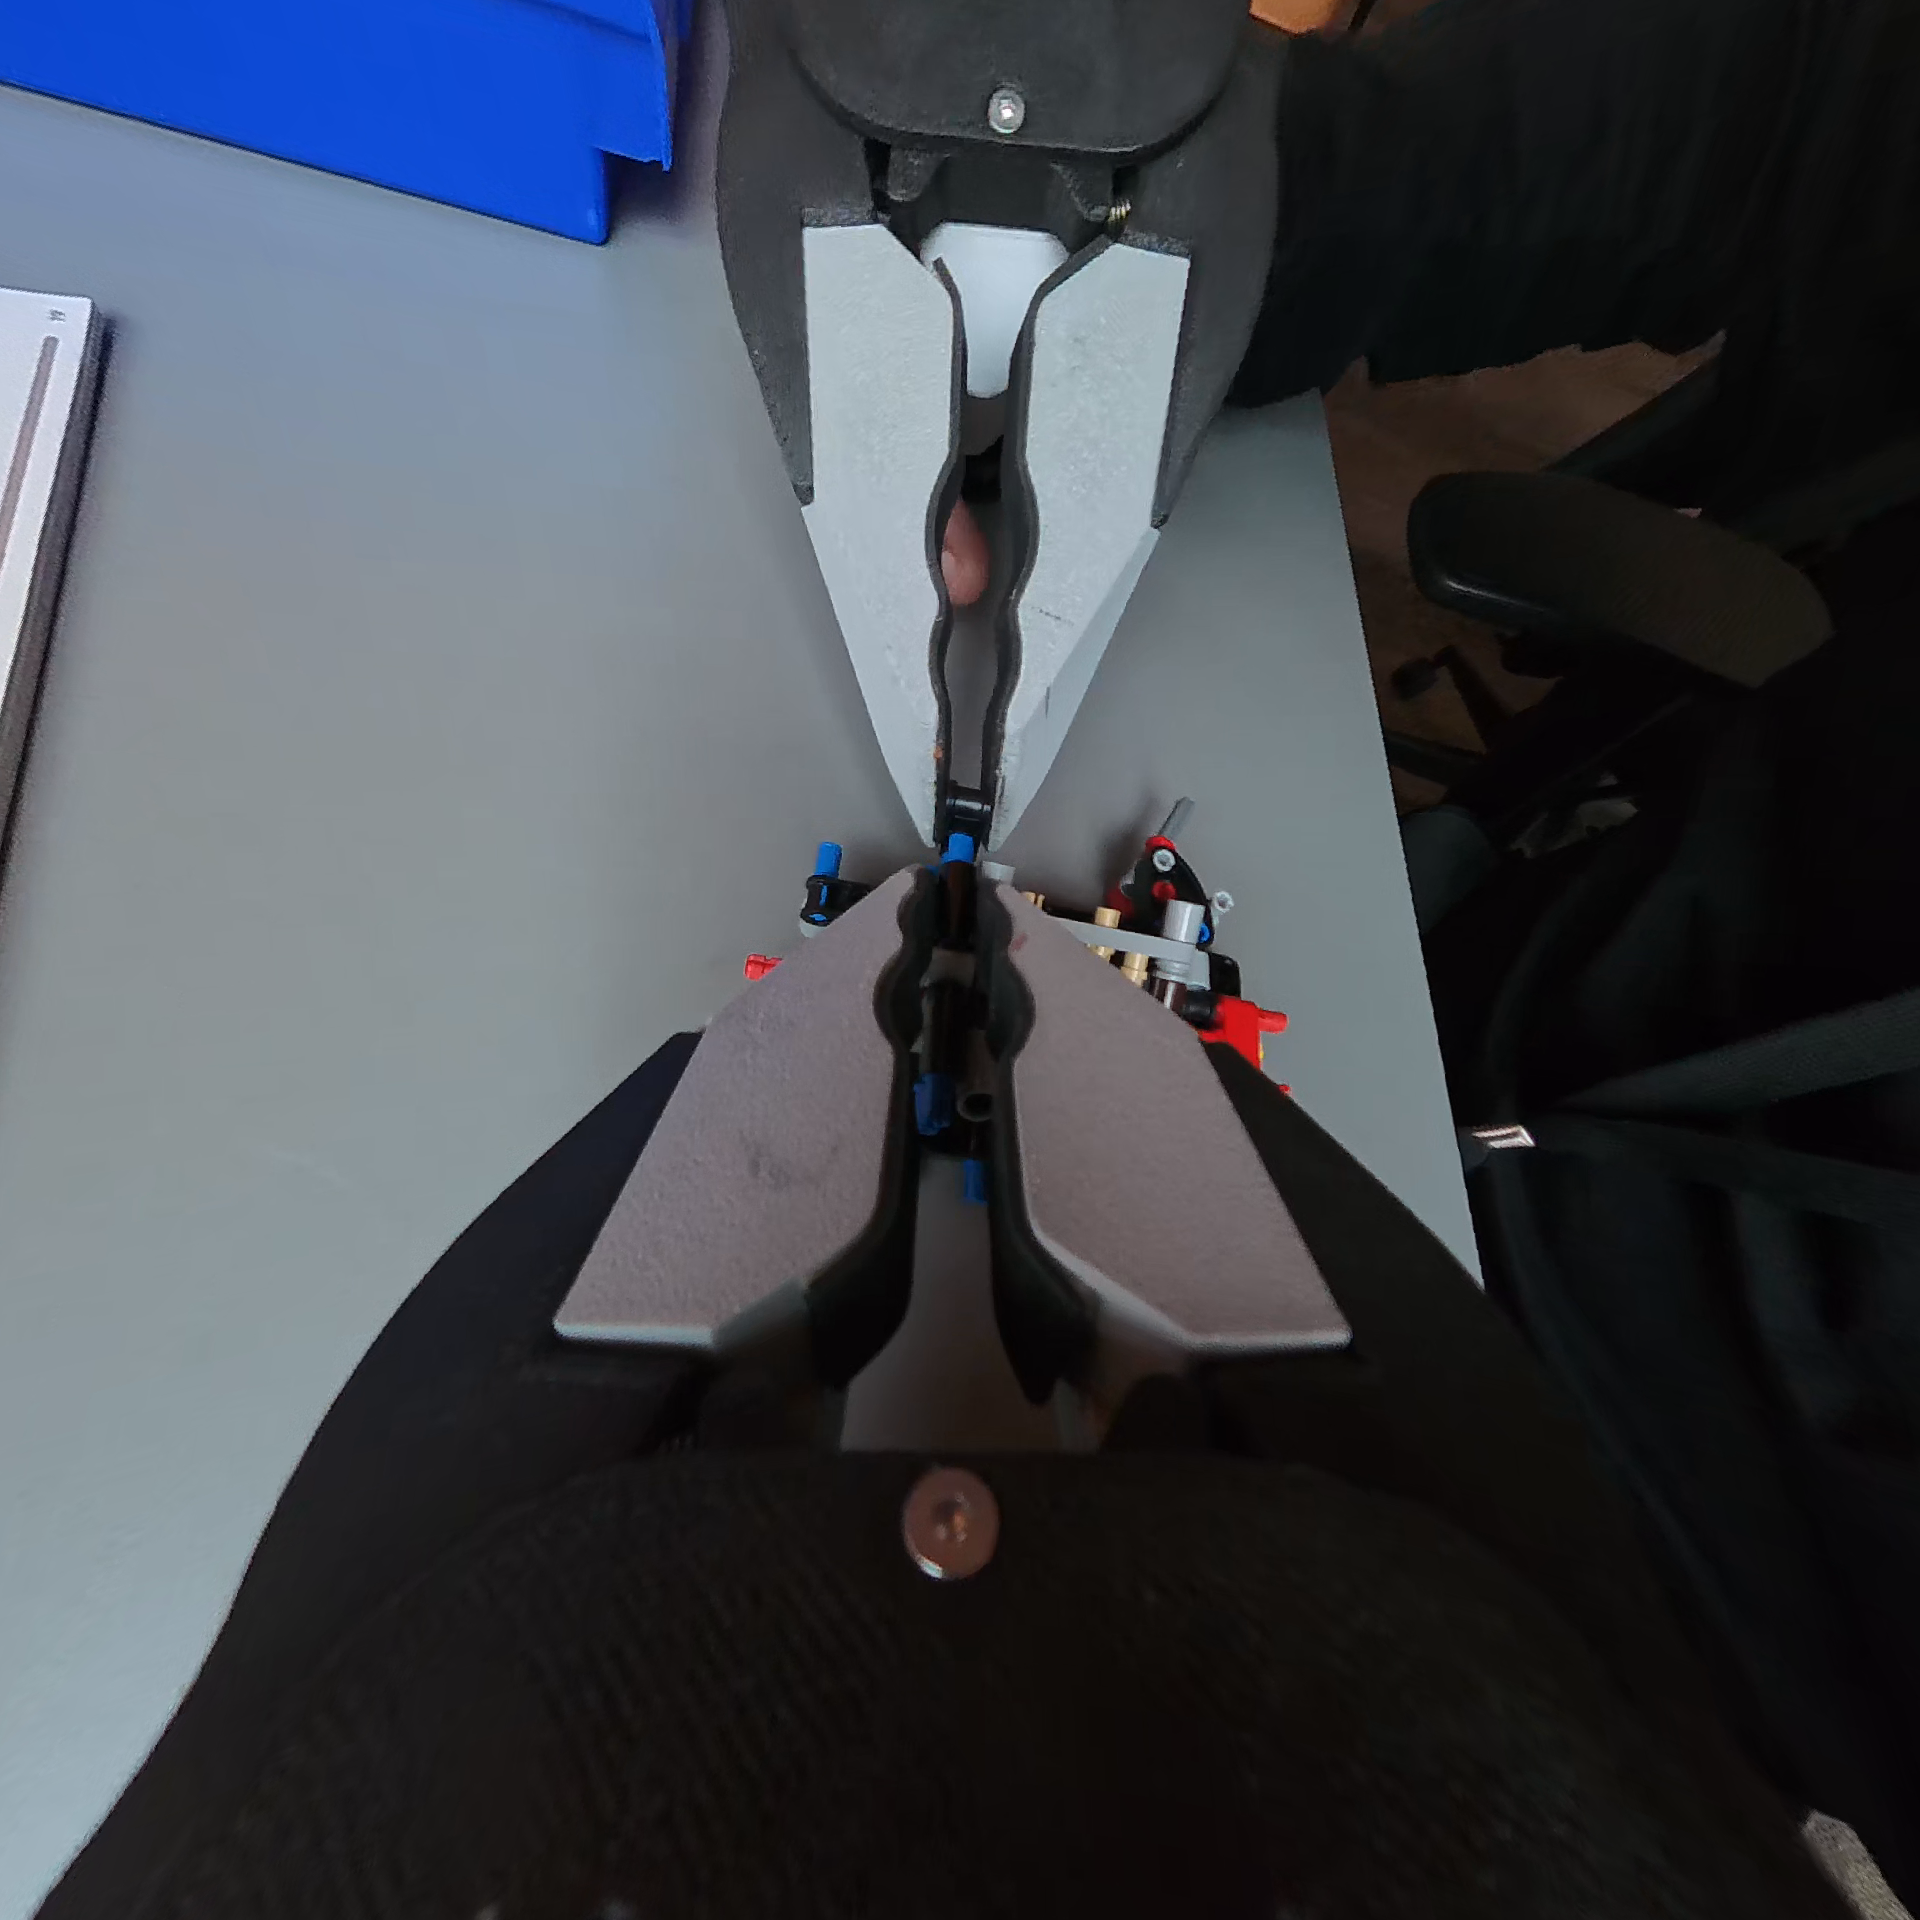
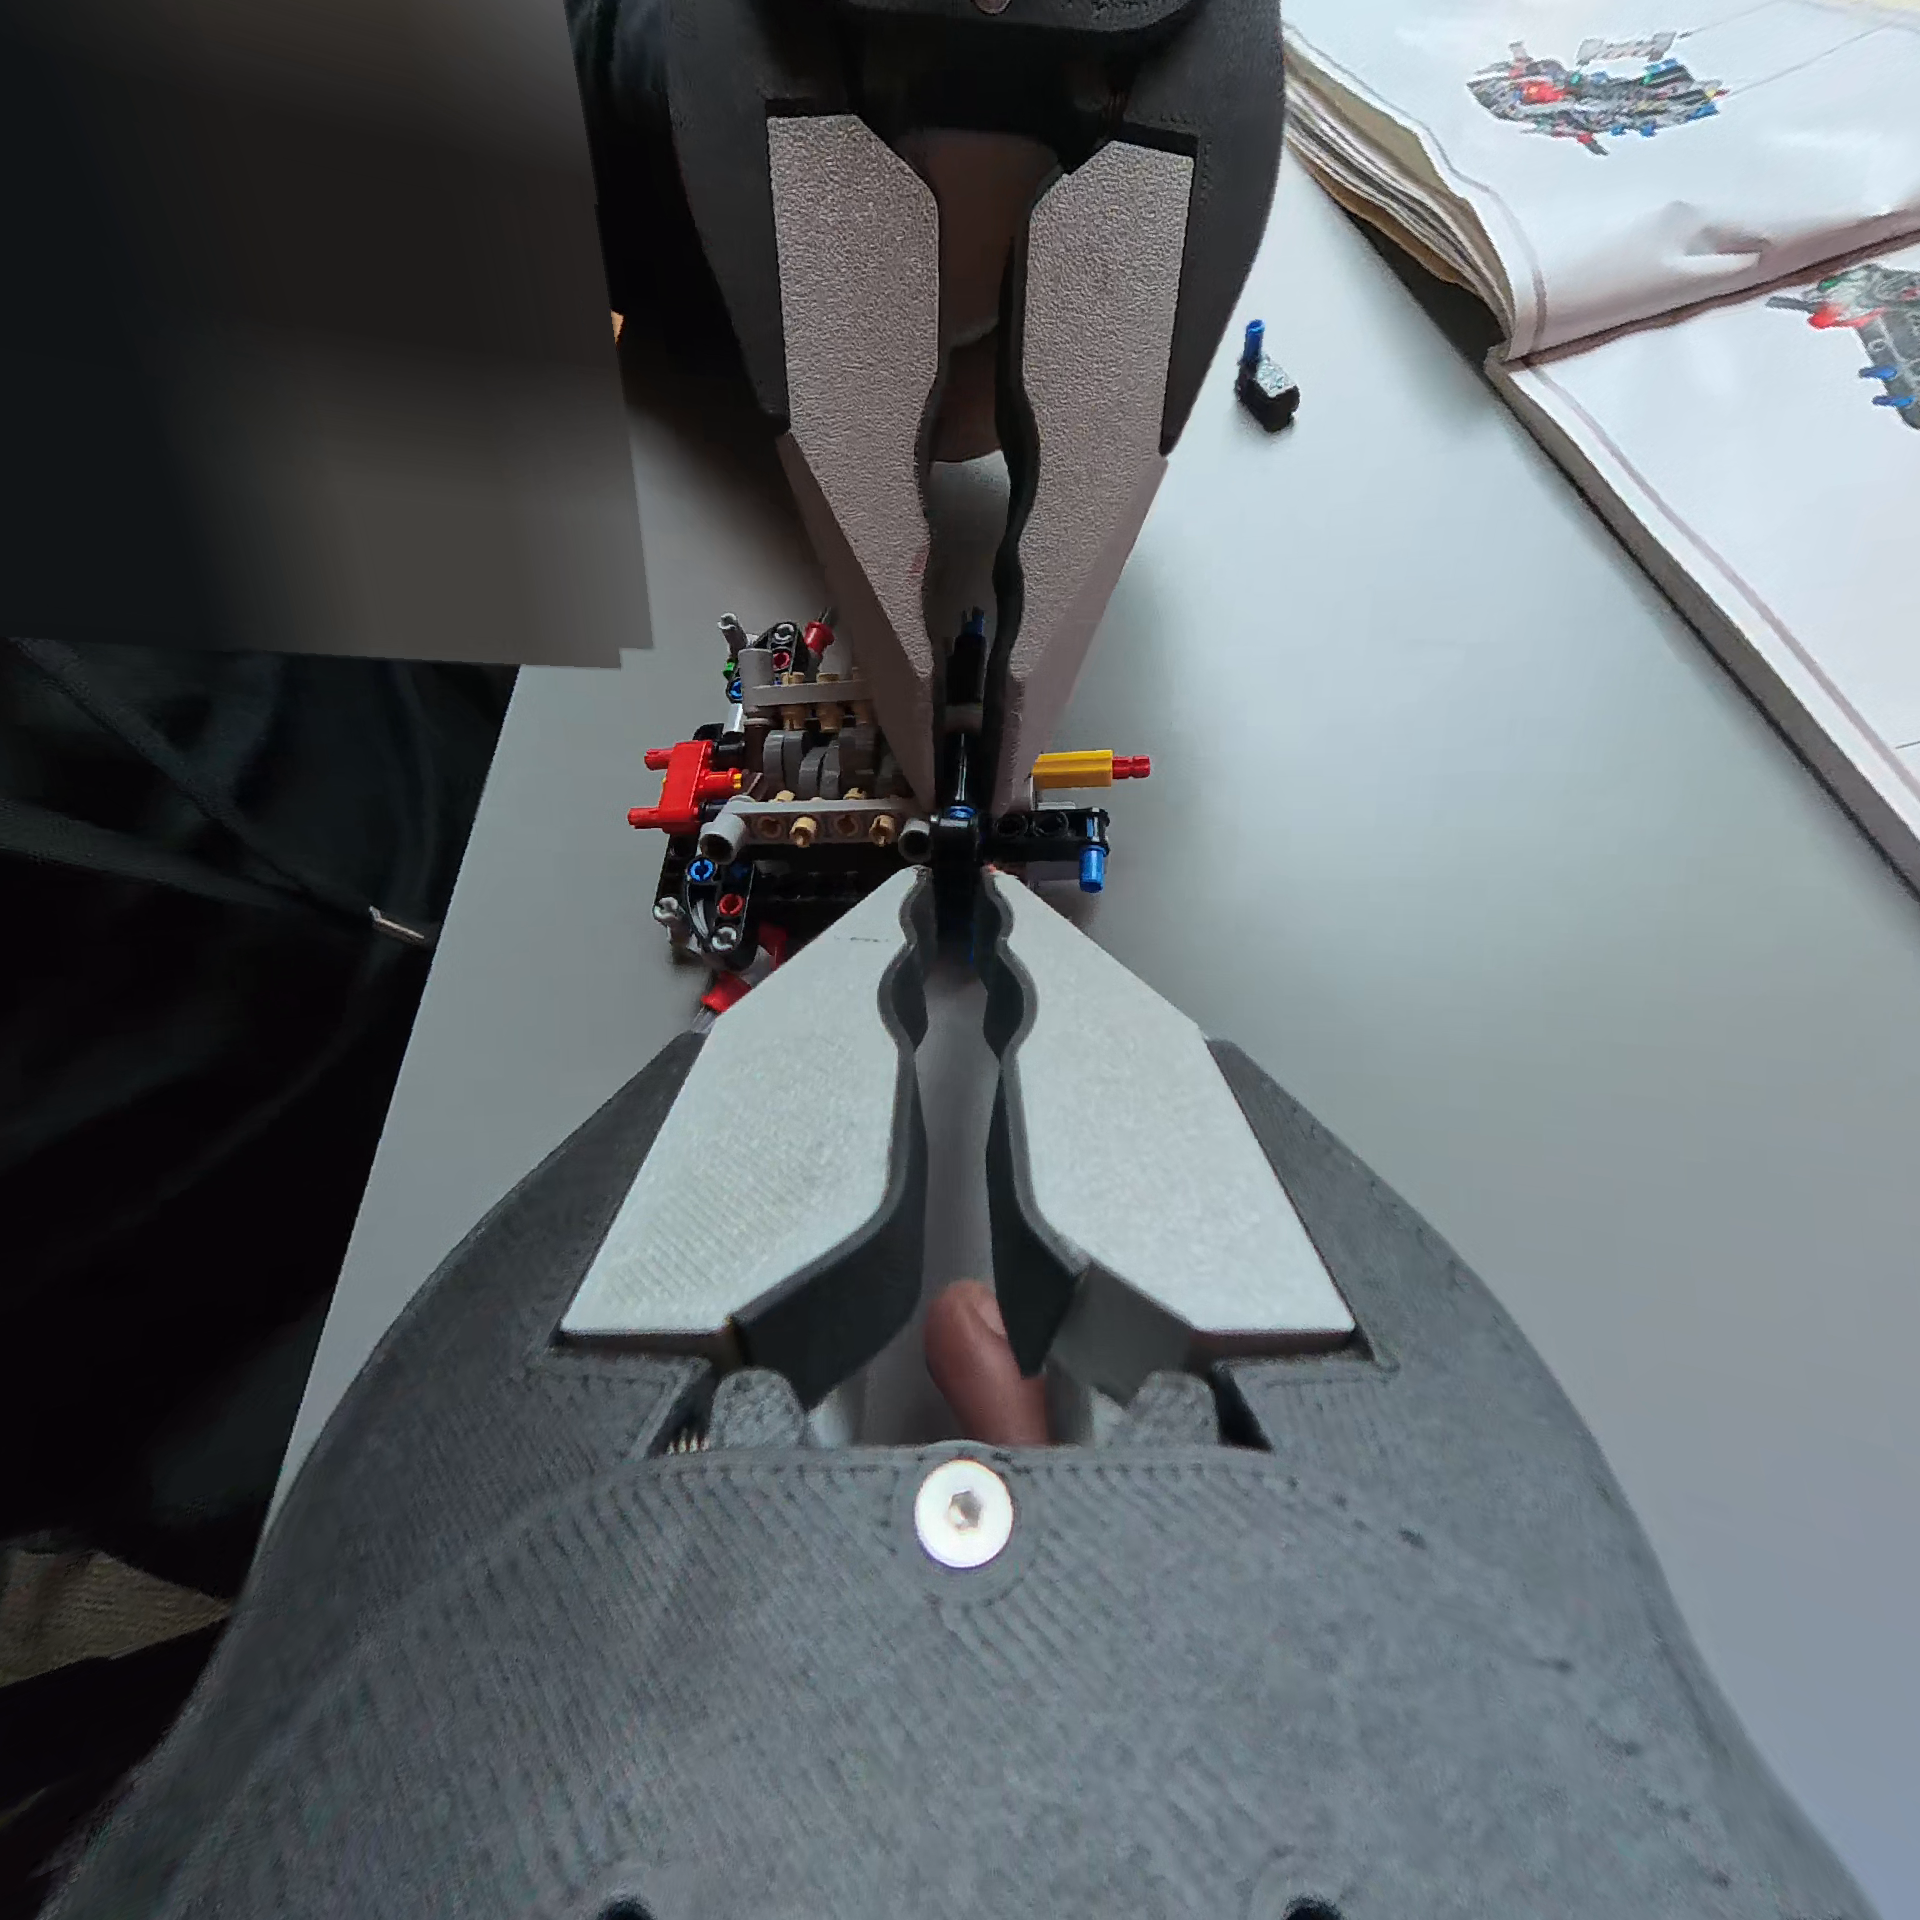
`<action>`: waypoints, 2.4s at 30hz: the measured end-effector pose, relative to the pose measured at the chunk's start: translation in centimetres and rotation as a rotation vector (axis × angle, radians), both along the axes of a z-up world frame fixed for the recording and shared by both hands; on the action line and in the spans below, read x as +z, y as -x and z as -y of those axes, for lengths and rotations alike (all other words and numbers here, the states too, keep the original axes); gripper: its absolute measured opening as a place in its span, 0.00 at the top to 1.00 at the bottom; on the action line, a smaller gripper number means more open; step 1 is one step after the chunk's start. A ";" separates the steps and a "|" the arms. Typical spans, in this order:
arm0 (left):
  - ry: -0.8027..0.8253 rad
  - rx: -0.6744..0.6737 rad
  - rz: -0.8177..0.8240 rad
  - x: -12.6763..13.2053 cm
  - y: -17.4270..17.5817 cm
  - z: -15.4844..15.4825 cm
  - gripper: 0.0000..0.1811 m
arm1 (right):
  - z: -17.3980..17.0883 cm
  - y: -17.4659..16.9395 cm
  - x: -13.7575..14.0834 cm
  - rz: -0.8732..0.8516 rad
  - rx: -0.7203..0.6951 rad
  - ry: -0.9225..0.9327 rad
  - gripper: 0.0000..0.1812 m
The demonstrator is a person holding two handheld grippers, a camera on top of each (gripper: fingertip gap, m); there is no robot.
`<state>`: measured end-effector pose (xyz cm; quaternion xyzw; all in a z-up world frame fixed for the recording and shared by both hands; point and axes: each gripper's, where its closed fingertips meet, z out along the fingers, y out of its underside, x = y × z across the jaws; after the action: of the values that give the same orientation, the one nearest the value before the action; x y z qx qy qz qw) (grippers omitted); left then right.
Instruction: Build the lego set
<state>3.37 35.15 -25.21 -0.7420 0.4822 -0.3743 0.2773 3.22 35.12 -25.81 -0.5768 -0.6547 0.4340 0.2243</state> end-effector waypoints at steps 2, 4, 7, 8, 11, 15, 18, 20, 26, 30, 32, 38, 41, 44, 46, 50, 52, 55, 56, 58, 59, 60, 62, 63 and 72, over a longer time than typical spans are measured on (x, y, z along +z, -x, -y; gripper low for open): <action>0.001 0.001 -0.002 0.0 0.2 0.1 0.98 | 0.0 0.2 0.0 -0.015 -0.008 -0.075 0.98; 0.003 0.007 0.002 0.0 0.4 0.1 0.98 | -0.1 0.4 0.0 -0.027 -0.020 -0.135 0.98; 0.019 0.007 -0.005 0.0 0.5 0.2 0.98 | 0.0 0.5 0.0 -0.037 -0.018 -0.146 0.98; 0.035 -0.001 -0.014 0.0 0.4 0.3 0.97 | 0.1 0.4 0.1 -0.033 -0.008 -0.119 0.98; 0.052 -0.029 -0.048 0.1 0.8 0.6 0.97 | 0.4 0.7 0.2 -0.039 0.000 -0.105 0.98; 0.028 -0.029 -0.064 0.8 1.3 0.3 0.98 | 0.7 0.9 0.1 -0.038 0.010 -0.117 0.98; 0.062 -0.046 -0.084 0.8 1.8 0.6 0.96 | 0.7 1.0 0.1 -0.038 0.011 -0.114 0.98; 0.074 -0.059 -0.096 0.6 1.7 1.0 0.94 | 0.7 1.1 0.2 -0.037 0.014 -0.106 0.98; 0.041 -0.073 -0.155 -0.1 1.6 1.3 0.97 | 0.9 1.1 0.2 -0.039 0.024 -0.109 0.98; 0.050 -0.080 -0.172 -0.1 1.7 1.4 0.97 | 1.0 1.2 0.1 -0.039 0.030 -0.113 0.98; 0.045 -0.092 -0.168 -0.2 1.7 1.4 0.97 | 1.0 1.2 0.1 -0.042 0.035 -0.131 0.98; 0.006 -0.067 -0.123 -0.1 1.6 1.2 0.97 | 0.8 1.2 0.0 -0.045 0.036 -0.179 0.98; 0.001 -0.062 -0.111 -0.1 1.6 1.2 0.98 | 0.8 1.2 -0.1 -0.040 0.037 -0.164 0.98; -0.001 -0.058 -0.103 -0.1 1.6 1.2 0.98 | 0.9 1.3 -0.1 -0.036 0.042 -0.145 0.98; -0.005 -0.060 -0.112 -0.2 1.7 1.3 0.98 | 1.0 1.4 0.0 -0.033 0.049 -0.139 0.98; 0.006 -0.055 -0.096 -0.2 1.8 1.3 0.98 | 1.1 1.5 0.0 -0.040 0.062 -0.164 0.98; 0.008 -0.056 -0.098 -0.2 1.8 1.3 0.98 | 1.1 1.6 0.0 -0.043 0.063 -0.165 0.98; 0.011 -0.044 -0.102 -0.2 2.1 1.1 0.98 | 0.9 1.9 0.0 -0.024 0.034 -0.073 0.98; 0.007 -0.041 -0.102 -0.2 2.1 1.1 0.98 | 1.0 1.9 0.0 -0.014 0.029 -0.033 0.97; 0.005 -0.037 -0.094 -0.1 2.1 1.1 0.98 | 1.0 1.9 0.0 -0.009 0.024 -0.030 0.97; 0.004 -0.034 -0.089 -0.2 2.1 1.1 0.98 | 0.9 1.9 0.0 -0.015 0.019 -0.070 0.98; 0.001 -0.031 -0.083 -0.1 2.1 1.1 0.98 | 0.9 1.9 0.0 -0.022 0.012 -0.115 0.98; 0.006 -0.041 -0.075 -0.1 2.0 1.4 0.98 | 1.2 1.8 0.0 -0.047 0.017 -0.217 0.98; 0.004 -0.045 -0.078 -0.1 2.0 1.5 0.98 | 1.3 1.8 0.0 -0.055 0.017 -0.247 0.98; -0.039 -0.045 -0.084 -0.1 1.9 1.7 0.98 | 1.8 1.7 0.0 -0.012 0.055 -0.059 0.98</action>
<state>1.46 33.47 -25.31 -0.7404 0.5172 -0.3395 0.2628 1.54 33.33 -25.83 -0.5490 -0.6816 0.4240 0.2330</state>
